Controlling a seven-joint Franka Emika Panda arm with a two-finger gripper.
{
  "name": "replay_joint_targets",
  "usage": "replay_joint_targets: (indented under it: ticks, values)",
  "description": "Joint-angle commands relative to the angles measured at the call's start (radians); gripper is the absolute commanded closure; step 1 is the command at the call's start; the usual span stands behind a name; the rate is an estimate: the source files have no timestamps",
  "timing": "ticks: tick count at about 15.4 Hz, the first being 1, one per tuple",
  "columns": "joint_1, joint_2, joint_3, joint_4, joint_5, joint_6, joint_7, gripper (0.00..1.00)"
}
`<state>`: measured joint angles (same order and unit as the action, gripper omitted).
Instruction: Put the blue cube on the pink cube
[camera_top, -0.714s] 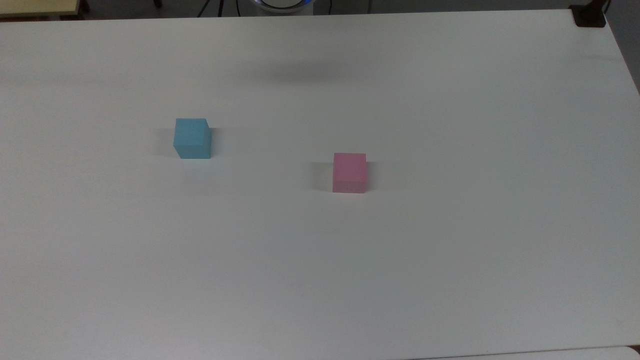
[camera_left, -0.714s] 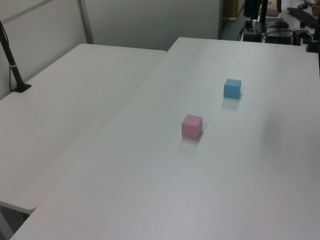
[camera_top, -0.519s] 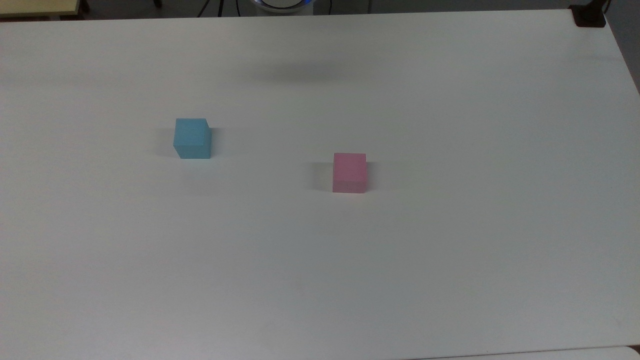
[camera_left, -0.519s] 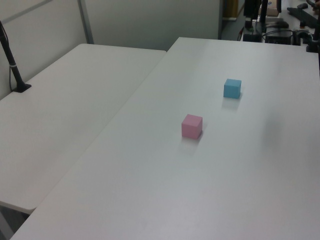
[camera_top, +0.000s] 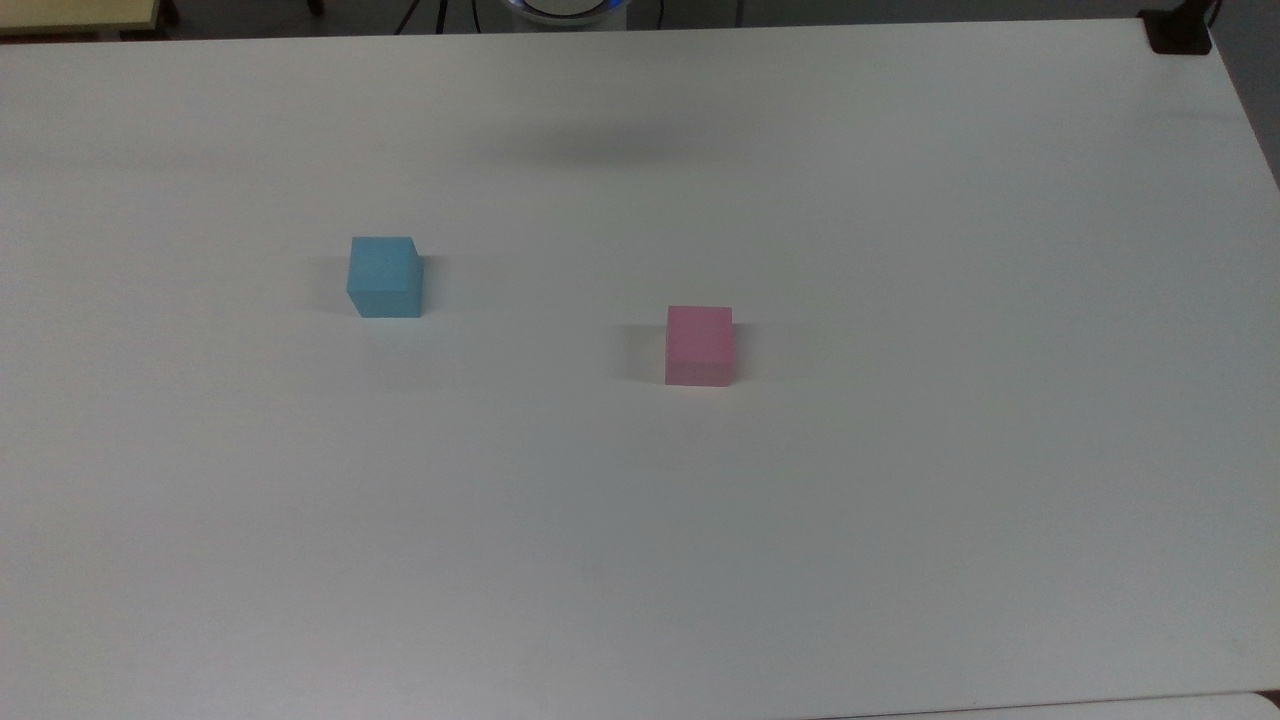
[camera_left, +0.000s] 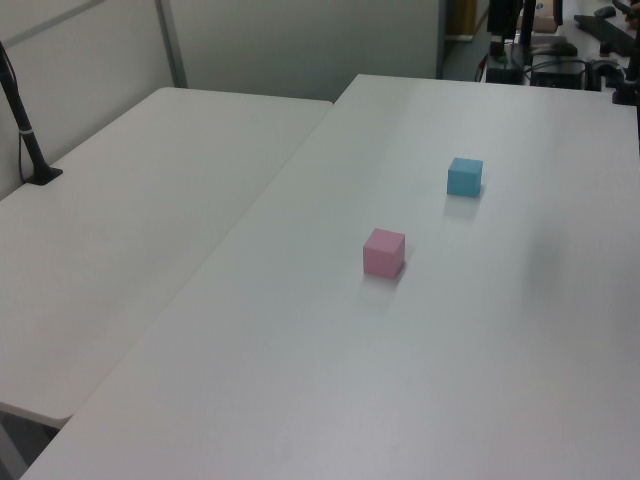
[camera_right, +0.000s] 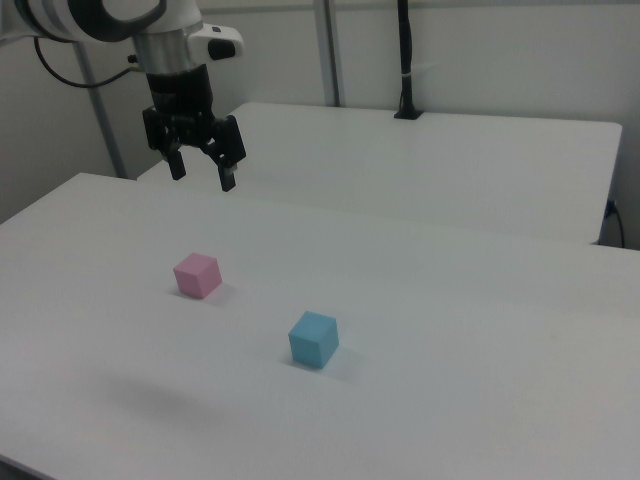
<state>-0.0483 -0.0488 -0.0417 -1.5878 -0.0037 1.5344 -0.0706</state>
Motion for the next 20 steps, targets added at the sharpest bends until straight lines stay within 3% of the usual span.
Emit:
replay_joint_targets:
  ticks: [1,9,12,14,18,20]
  values:
    - [0.008,-0.011,-0.003,-0.018,-0.007,0.009,-0.015,0.00]
    - [-0.019,-0.008,-0.009,-0.026,-0.015,0.018,-0.032,0.00]
    - [-0.022,0.032,-0.009,-0.037,-0.096,0.035,-0.105,0.00]
    - [-0.045,0.047,-0.009,-0.067,-0.104,0.122,-0.195,0.00]
    - [-0.068,0.093,-0.009,-0.090,-0.108,0.154,-0.213,0.00]
    - [-0.087,0.128,-0.009,-0.159,-0.107,0.244,-0.213,0.00]
